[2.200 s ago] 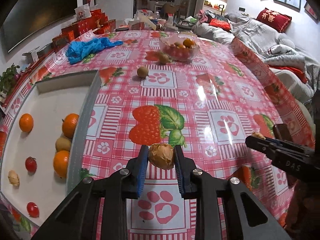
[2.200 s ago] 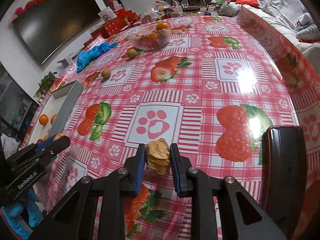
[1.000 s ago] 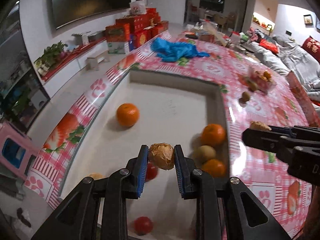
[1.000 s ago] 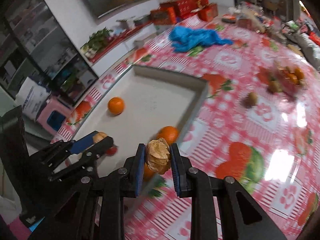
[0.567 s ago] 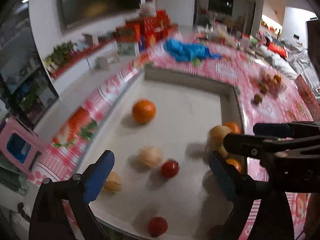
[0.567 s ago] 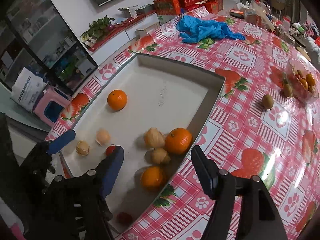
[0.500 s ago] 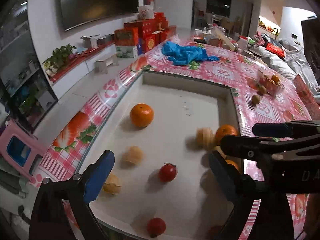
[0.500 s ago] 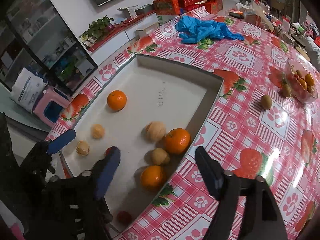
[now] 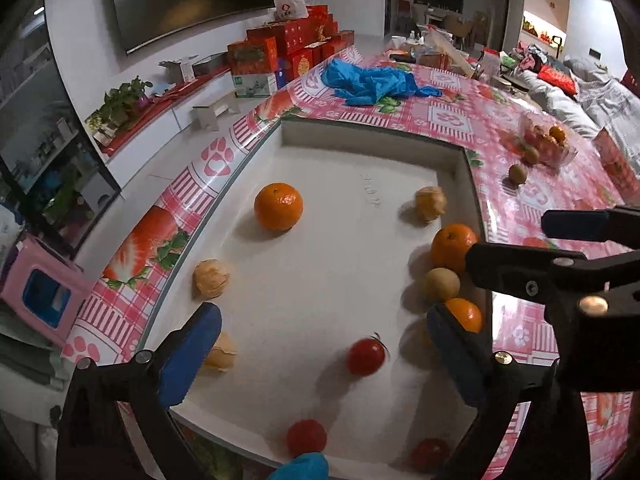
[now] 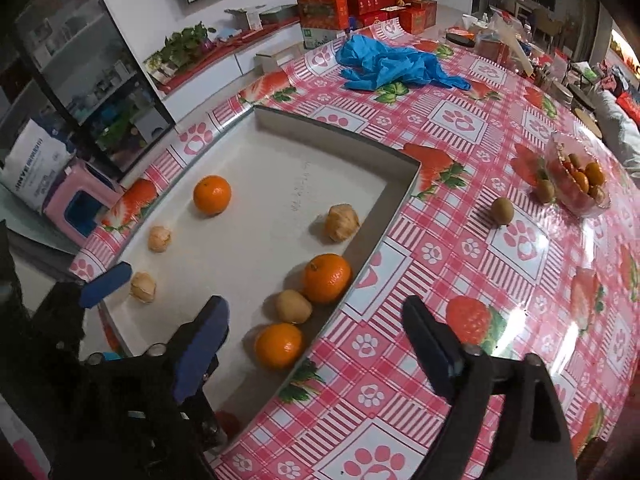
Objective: Organize fruits
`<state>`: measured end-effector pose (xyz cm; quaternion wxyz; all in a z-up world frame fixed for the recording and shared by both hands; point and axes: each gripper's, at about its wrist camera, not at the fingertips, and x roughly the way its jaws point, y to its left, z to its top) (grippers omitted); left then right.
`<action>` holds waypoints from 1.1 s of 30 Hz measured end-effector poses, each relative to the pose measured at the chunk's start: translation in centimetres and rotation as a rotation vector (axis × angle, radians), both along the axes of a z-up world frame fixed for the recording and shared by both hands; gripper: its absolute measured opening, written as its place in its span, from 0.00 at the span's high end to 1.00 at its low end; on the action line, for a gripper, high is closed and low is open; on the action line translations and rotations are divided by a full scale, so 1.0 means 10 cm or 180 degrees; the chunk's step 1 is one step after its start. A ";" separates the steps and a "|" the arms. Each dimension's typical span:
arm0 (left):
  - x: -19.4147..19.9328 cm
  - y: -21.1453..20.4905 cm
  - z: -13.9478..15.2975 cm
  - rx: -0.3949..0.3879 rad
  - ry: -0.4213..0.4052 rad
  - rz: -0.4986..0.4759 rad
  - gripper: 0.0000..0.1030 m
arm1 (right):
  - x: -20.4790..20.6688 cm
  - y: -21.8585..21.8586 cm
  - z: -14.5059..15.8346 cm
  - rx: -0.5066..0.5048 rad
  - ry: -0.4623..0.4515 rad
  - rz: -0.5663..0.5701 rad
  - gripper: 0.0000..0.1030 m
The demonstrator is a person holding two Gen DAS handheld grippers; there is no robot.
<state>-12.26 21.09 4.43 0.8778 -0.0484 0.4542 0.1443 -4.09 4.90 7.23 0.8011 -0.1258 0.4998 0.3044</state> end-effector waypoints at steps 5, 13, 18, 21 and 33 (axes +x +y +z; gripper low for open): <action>-0.02 -0.01 0.00 -0.0052 -0.0022 -0.0041 0.00 | -0.08 0.06 0.03 -0.0211 -0.0245 0.0093 0.00; -0.03 -0.11 0.01 0.0123 0.0030 -0.0100 0.00 | -0.21 0.14 0.03 -0.0403 -0.0472 0.0263 0.00; -0.02 -0.14 0.03 0.0134 0.0028 -0.0139 0.00 | -0.23 0.14 0.03 -0.0429 -0.0522 0.0288 0.00; -0.02 -0.16 0.04 0.0134 0.0030 -0.0147 0.00 | -0.23 0.13 0.04 -0.0426 -0.0531 0.0281 0.00; -0.03 -0.20 0.06 0.0218 0.0010 -0.0148 0.00 | -0.24 0.11 0.05 -0.0430 -0.0550 0.0279 0.00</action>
